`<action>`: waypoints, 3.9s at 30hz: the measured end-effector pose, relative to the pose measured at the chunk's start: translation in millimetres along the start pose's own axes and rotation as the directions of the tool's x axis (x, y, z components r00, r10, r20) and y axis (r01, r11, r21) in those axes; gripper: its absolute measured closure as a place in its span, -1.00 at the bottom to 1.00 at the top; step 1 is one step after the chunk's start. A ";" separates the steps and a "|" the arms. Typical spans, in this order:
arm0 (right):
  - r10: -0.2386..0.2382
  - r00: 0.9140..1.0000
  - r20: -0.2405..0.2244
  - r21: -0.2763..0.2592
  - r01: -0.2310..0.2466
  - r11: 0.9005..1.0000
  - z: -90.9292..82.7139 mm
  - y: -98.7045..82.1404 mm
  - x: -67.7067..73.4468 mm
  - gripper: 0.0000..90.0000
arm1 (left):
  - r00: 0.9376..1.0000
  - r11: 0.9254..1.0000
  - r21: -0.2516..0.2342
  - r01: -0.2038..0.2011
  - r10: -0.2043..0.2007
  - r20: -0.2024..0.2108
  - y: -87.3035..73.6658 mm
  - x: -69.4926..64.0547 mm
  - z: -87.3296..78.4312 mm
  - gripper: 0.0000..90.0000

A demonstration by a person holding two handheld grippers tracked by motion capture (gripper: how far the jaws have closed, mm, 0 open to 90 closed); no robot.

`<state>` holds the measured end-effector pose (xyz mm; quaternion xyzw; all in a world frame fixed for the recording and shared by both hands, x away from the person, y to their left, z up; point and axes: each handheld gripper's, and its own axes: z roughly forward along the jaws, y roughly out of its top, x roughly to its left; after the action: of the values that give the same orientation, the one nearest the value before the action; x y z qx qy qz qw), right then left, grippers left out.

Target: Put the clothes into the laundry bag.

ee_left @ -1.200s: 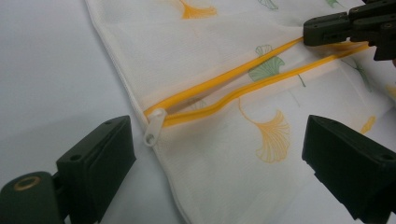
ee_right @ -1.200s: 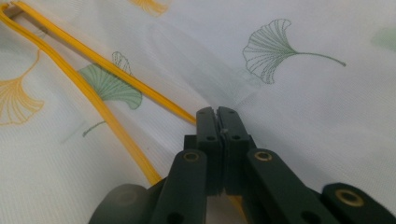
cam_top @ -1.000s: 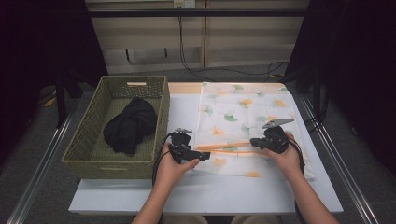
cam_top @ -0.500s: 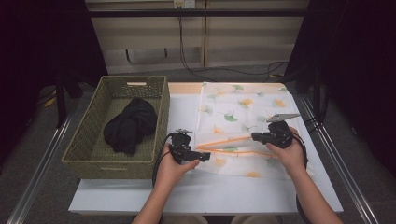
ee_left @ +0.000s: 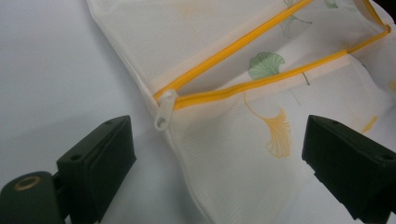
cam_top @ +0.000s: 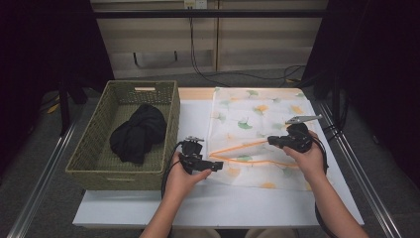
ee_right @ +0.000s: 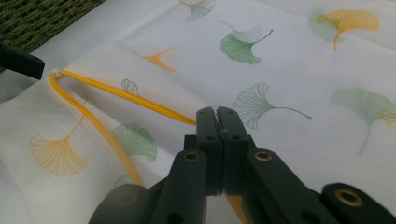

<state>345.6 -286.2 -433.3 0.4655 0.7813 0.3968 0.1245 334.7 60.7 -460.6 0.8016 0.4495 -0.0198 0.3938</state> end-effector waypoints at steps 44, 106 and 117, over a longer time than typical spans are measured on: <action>0.027 0.999 -0.023 -0.051 -0.028 0.998 -9.9 25.4 -2.7 0.99 | 1.000 1.000 0.000 0.000 0.000 0.000 0.2 1.3 -0.6 -0.79; 0.012 0.999 -0.035 -0.145 -0.017 0.989 -38.2 71.6 -4.9 0.99 | 0.999 0.999 0.041 -0.033 0.033 -0.004 2.0 -1.9 1.2 -0.79; 0.008 0.999 -0.046 -0.144 -0.015 0.989 -39.9 72.5 -4.2 0.99 | 0.999 0.998 0.049 -0.031 0.031 0.004 6.0 -5.2 4.1 -0.80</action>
<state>370.9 -291.5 -354.6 0.4506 0.7504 0.4635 0.1378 337.4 52.7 -457.7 0.8179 0.4355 -0.0261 0.3751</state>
